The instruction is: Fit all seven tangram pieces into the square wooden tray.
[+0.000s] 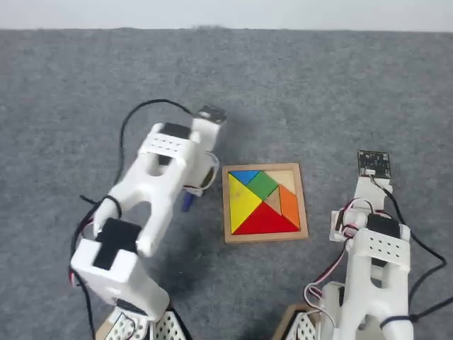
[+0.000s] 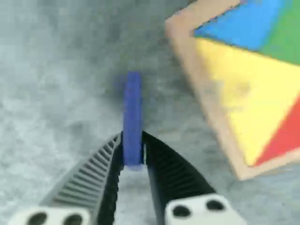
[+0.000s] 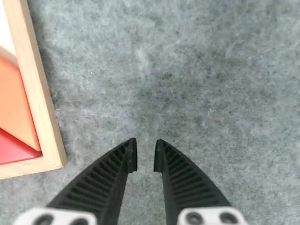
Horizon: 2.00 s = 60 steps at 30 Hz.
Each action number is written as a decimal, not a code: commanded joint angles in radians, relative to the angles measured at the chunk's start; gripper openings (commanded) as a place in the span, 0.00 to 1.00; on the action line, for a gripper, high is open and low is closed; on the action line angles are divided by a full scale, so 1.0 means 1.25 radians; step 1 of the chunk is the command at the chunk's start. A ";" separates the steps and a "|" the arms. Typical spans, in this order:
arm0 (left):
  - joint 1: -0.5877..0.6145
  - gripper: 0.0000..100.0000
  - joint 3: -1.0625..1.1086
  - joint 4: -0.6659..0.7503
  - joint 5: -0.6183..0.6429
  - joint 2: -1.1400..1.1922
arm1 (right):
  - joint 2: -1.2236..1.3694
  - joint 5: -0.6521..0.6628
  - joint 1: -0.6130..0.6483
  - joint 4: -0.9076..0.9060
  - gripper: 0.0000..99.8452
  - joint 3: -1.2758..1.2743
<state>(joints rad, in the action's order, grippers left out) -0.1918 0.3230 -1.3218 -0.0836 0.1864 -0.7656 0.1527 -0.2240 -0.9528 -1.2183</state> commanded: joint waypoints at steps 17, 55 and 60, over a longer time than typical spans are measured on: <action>-0.292 0.01 -0.319 0.043 0.168 0.171 | -0.013 -0.002 -0.055 0.013 0.07 0.048; -0.298 0.11 -0.164 0.092 0.041 0.027 | -0.012 -0.002 -0.056 0.031 0.07 0.043; -0.301 0.11 -0.149 0.115 0.028 0.061 | -0.012 -0.002 -0.055 0.033 0.07 0.043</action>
<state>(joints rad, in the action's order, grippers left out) -0.5600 0.1419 -1.2006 -0.0299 0.2908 -0.7656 0.1527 -0.2793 -0.9344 -1.2183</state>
